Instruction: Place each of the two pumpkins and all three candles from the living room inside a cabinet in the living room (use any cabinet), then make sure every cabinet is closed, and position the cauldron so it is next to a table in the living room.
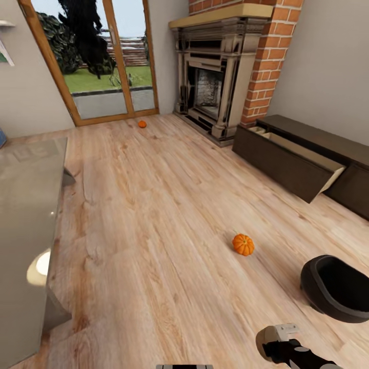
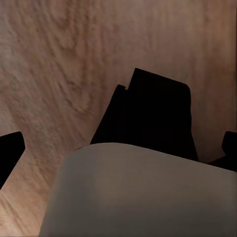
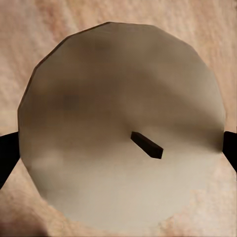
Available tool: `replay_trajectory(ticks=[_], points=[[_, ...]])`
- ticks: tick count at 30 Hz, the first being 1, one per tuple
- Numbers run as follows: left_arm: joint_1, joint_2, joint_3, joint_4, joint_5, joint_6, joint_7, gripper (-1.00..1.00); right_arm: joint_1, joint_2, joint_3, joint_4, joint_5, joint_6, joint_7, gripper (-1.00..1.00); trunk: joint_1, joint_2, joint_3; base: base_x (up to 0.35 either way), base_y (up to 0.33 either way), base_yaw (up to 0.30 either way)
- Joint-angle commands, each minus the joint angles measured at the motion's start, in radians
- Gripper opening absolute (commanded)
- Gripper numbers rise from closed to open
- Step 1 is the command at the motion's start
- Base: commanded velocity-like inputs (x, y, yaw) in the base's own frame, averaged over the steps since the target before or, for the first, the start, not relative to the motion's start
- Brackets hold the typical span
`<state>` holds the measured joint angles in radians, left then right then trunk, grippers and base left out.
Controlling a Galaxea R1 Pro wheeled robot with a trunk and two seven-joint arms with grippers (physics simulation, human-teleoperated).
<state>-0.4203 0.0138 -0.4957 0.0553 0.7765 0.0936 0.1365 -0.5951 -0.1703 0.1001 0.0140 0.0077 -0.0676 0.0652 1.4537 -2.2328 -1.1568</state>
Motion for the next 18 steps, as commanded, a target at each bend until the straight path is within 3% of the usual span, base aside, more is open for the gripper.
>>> replay_trajectory(ticks=[1, 18], points=[[0.0, 0.0, 0.0, 0.0, 0.0, 0.0, 0.0, 1.0, 0.0, 0.0, 0.0, 0.0, 0.0, 0.0, -0.001, -1.0, 0.0, 0.0, 0.0, 0.326, 0.0, 0.286], [0.0, 0.0, 0.0, 0.0, 0.001, 0.0, 0.0, 1.0, 0.0, 0.0, 0.0, 0.0, 0.0, -0.001, -0.001, -1.0, 0.0, 0.0, 0.0, 0.326, 0.0, 0.286]])
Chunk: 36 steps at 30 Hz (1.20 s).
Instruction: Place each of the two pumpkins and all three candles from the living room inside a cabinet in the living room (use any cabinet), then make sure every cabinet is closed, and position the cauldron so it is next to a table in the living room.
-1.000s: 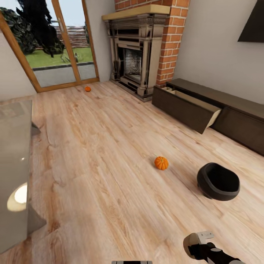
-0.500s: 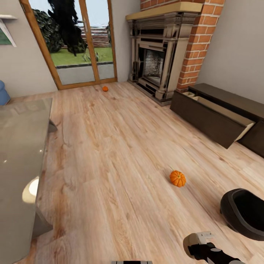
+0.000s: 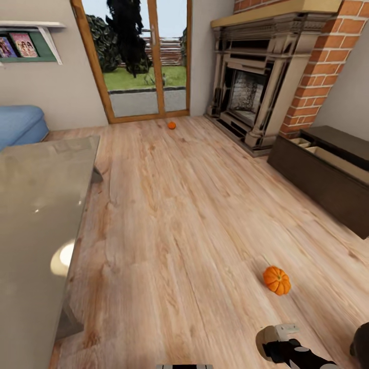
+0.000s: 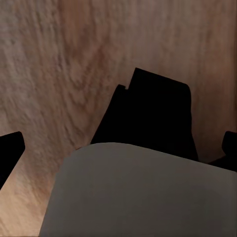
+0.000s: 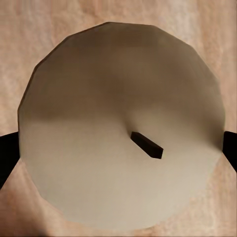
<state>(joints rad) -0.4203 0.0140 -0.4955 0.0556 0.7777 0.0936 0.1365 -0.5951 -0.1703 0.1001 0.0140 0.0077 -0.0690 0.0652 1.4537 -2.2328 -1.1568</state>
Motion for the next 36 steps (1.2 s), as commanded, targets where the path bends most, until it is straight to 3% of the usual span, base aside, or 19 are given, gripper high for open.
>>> replay_trajectory(ticks=[1, 24, 36], points=[[0.0, 0.0, 0.0, 0.0, 0.0, 0.0, 0.0, 1.0, 0.0, 0.0, 0.0, 0.0, 0.0, 0.0, -0.001, -1.0, 0.0, 0.0, 0.0, 0.326, 0.0, 0.286], [0.0, 0.001, 0.0, 0.0, -0.001, 0.0, 0.0, 1.0, 0.0, 0.0, 0.0, 0.0, 0.0, 0.0, -0.001, -1.0, 0.0, 0.0, 0.0, 0.326, 0.0, 0.279], [0.0, 0.001, 0.0, 0.0, -0.003, 0.0, 0.0, 1.0, 0.0, -0.002, 0.0, 0.001, -0.001, -0.003, -0.001, -1.0, 0.0, 0.0, 0.006, 0.31, -0.046, -0.079]])
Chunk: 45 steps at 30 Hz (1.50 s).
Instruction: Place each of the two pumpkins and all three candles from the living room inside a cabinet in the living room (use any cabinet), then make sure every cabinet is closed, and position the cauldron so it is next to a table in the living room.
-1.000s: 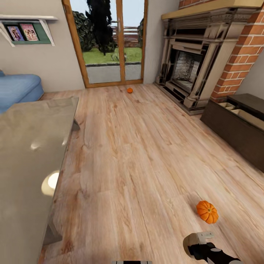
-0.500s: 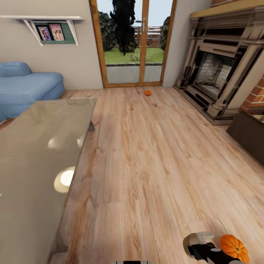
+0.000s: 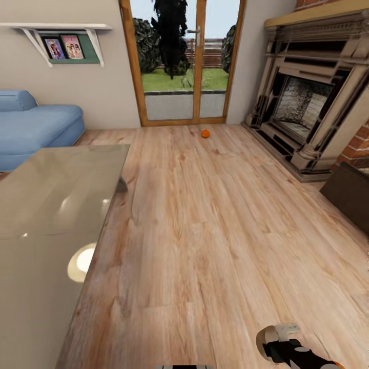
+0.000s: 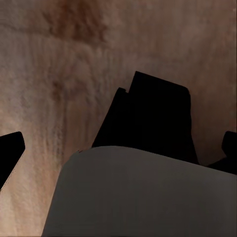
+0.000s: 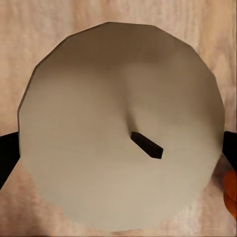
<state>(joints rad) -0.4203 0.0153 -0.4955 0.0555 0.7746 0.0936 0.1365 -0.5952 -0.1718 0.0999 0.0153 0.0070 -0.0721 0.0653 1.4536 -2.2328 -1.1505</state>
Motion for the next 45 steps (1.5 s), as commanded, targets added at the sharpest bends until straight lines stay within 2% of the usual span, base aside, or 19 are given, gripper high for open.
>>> replay_trajectory(ticks=[1, 7, 41, 45], points=[[0.0, 0.0, 0.0, 0.0, 0.0, 0.0, 0.0, 1.0, 0.0, 0.0, 0.0, 0.0, 0.0, 0.0, -0.001, -1.0, 0.0, 0.0, 0.001, 0.251, -0.076, -0.207], [0.0, 0.0, 0.0, 0.0, 0.0, 0.0, 0.0, 1.0, 0.0, 0.0, 0.0, 0.0, 0.001, 0.0, -0.001, -1.0, 0.0, 0.0, 0.007, 0.247, -0.076, -0.155], [0.0, 0.0, -0.002, 0.0, -0.004, 0.0, 0.0, 1.0, 0.0, -0.002, 0.0, 0.0, -0.005, 0.0, -0.002, -1.0, 0.0, 0.0, 0.007, 0.317, -0.073, -0.003], [0.0, 0.0, -0.001, 0.0, -0.004, 0.0, -0.001, 1.0, 0.001, -0.001, 0.0, 0.001, -0.005, 0.0, -0.002, -1.0, 0.0, 0.0, 0.007, 0.329, -0.006, -0.156]])
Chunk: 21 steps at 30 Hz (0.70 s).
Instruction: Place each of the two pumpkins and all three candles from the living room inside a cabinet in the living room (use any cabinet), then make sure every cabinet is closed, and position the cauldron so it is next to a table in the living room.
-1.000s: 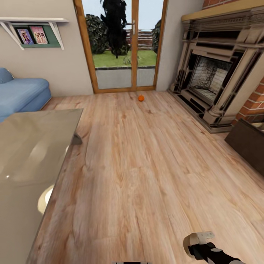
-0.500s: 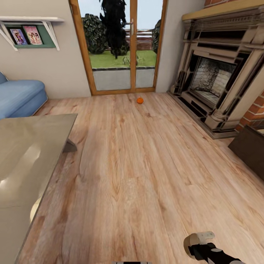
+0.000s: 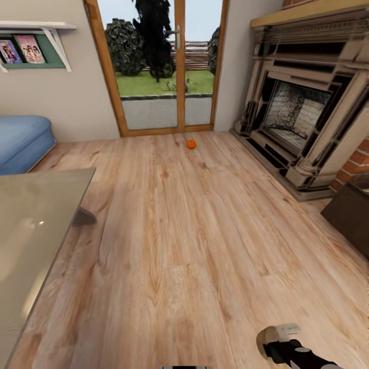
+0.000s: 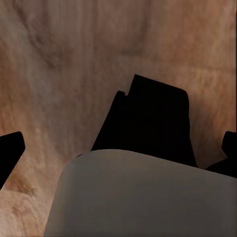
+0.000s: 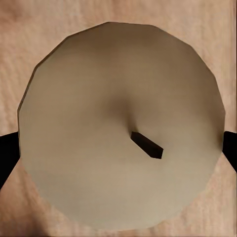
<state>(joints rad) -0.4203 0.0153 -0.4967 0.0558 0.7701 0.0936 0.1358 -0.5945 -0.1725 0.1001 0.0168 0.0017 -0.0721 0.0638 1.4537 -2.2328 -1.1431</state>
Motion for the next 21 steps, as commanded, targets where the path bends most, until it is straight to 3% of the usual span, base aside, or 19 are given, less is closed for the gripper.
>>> replay_trajectory(ticks=[1, 21], points=[[0.0, 0.0, 0.0, 0.0, 0.0, 0.0, 0.0, 1.0, 0.0, 0.0, 0.0, 0.0, 0.0, 0.0, -0.001, -1.0, 0.0, 0.0, 0.0, 0.33, -0.001, -0.267], [0.0, 0.0, 0.001, 0.0, 0.004, 0.0, 0.001, 1.0, 0.001, 0.001, 0.0, 0.0, 0.0, 0.0, -0.001, -1.0, 0.0, 0.0, 0.0, 0.328, 0.069, -0.28]])
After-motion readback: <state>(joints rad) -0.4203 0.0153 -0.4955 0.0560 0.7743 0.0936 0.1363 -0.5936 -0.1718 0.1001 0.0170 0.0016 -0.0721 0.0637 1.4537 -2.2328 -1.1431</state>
